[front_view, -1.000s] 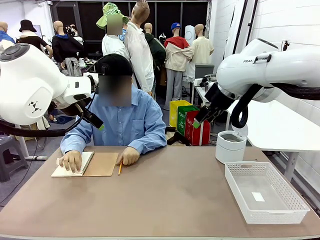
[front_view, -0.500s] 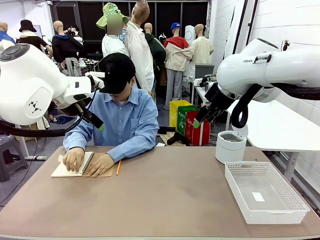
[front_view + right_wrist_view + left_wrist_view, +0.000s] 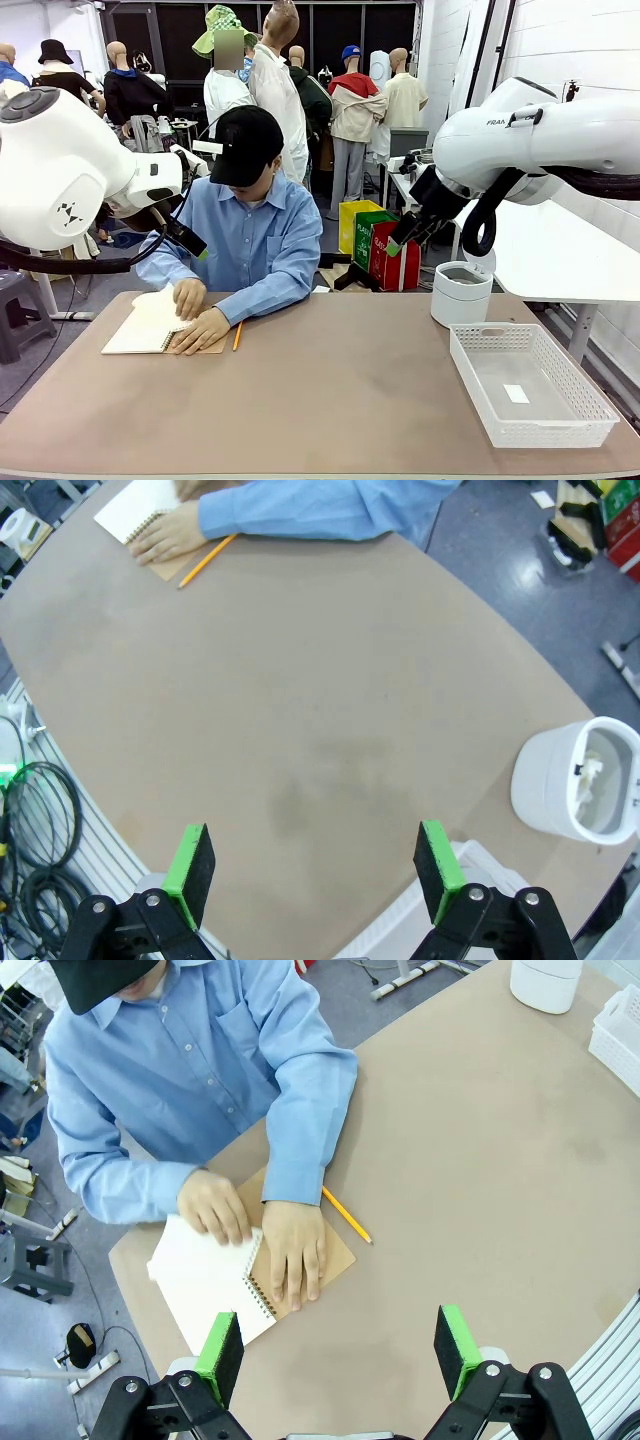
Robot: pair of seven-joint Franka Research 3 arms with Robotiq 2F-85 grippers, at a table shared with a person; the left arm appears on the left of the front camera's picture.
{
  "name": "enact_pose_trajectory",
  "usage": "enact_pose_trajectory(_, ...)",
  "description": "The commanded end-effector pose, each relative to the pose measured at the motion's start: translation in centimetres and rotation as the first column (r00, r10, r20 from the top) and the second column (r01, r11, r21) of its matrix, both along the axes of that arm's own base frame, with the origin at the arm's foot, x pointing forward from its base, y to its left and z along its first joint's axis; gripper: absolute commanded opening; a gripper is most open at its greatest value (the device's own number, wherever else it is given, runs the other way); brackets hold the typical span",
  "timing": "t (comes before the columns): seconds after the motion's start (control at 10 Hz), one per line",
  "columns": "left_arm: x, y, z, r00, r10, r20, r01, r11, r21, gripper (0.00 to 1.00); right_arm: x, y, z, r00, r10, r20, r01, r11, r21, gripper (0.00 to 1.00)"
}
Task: Sort the paper based on its condition.
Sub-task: If a person hands you a paper, place it in the Organizing basket , and if it's crumpled, put it in the Trash can.
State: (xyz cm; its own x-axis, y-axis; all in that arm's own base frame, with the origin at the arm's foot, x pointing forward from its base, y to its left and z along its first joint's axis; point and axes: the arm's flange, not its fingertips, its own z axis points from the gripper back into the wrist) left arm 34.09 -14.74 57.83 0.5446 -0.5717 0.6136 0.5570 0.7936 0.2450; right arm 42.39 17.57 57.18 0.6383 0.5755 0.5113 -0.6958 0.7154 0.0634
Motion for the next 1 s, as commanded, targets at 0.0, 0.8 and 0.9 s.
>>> enact_pose_trajectory(0.0,-0.02,0.01,0.00,1.000,-0.002,0.002,0.002,1.000,0.003,1.00,-0.05,0.01,0.03,1.000,0.001,-0.005,-0.001,1.000,-0.004,1.00)
enact_pose_trajectory(0.8,-0.02,0.01,0.00,1.000,-0.002,0.002,0.002,1.000,0.003,1.00,-0.05,0.01,0.03,1.000,0.001,-0.005,-0.001,1.000,-0.004,1.00)
enact_pose_trajectory(0.9,-0.02,0.01,0.00,1.000,-0.002,0.002,0.002,1.000,0.003,1.00,-0.05,0.01,0.03,1.000,0.001,-0.005,-0.001,1.000,-0.004,1.00)
